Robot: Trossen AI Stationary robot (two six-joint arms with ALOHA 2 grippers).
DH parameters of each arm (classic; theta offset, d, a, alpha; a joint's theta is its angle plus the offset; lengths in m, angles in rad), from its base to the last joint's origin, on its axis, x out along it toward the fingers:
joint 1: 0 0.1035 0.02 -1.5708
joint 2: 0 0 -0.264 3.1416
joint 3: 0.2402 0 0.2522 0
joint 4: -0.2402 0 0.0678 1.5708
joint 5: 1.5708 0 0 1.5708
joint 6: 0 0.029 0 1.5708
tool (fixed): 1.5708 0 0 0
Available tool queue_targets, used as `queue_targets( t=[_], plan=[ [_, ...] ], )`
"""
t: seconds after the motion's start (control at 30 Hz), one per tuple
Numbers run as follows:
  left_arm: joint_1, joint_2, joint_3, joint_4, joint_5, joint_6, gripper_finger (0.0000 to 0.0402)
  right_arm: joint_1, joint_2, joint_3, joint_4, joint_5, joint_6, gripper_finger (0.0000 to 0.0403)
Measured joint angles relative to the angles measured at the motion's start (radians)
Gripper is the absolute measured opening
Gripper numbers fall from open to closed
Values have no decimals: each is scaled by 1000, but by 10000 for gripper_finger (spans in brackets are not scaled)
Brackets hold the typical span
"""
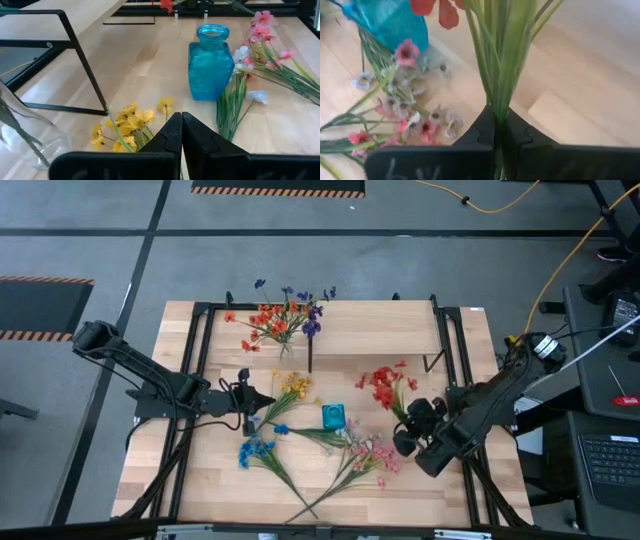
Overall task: Pick and place flowers into a vace then onto a shelf
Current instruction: Put the red flowers into the transparent vase
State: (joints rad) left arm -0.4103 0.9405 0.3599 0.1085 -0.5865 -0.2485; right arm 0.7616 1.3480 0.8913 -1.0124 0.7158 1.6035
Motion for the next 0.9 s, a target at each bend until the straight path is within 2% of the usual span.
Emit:
queue_targets(
  t=[0.23,0.5,0.7,0.9],
  plan=[
    [28,0,0,0,4,0,4,-120,-97,0,44,35,-275,6],
    [100,0,0,0,65,0,3,-315,-176,0,313,29,-872,6],
    [141,0,0,22,65,0,3,-482,-262,1,459,-129,-1215,6],
    [151,0,0,75,65,0,4,-577,-282,2,627,-246,-1471,6]
  ],
)
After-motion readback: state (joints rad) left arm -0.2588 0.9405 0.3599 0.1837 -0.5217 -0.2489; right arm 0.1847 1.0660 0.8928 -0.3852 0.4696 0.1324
